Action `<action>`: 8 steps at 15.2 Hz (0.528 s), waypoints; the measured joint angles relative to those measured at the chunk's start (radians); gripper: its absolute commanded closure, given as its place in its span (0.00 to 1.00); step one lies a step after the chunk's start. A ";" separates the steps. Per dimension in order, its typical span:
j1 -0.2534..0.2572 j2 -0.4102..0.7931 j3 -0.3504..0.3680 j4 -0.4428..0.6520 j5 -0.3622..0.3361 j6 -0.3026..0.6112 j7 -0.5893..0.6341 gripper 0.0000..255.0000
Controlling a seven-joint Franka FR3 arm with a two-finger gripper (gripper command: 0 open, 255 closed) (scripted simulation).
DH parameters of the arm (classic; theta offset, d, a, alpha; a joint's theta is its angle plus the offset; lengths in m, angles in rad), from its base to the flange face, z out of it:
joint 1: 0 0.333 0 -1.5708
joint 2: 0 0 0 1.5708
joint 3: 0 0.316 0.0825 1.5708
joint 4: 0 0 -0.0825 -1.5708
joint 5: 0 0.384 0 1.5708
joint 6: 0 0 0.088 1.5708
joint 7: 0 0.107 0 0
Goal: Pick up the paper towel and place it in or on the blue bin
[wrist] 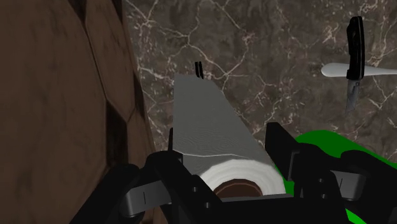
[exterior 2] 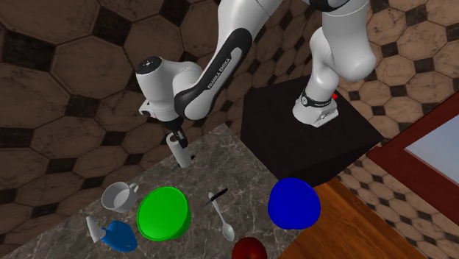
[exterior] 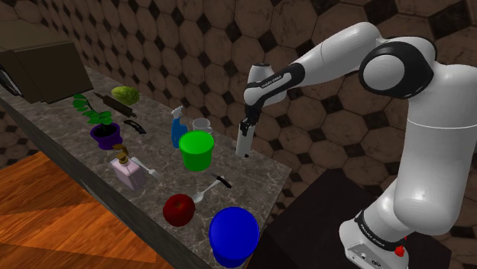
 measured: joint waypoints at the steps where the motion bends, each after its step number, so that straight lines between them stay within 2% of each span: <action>1: 0.000 0.000 0.000 0.000 0.000 0.000 0.000 1.00; 8: 0.002 -0.038 -0.002 0.000 -0.004 -0.038 0.004 1.00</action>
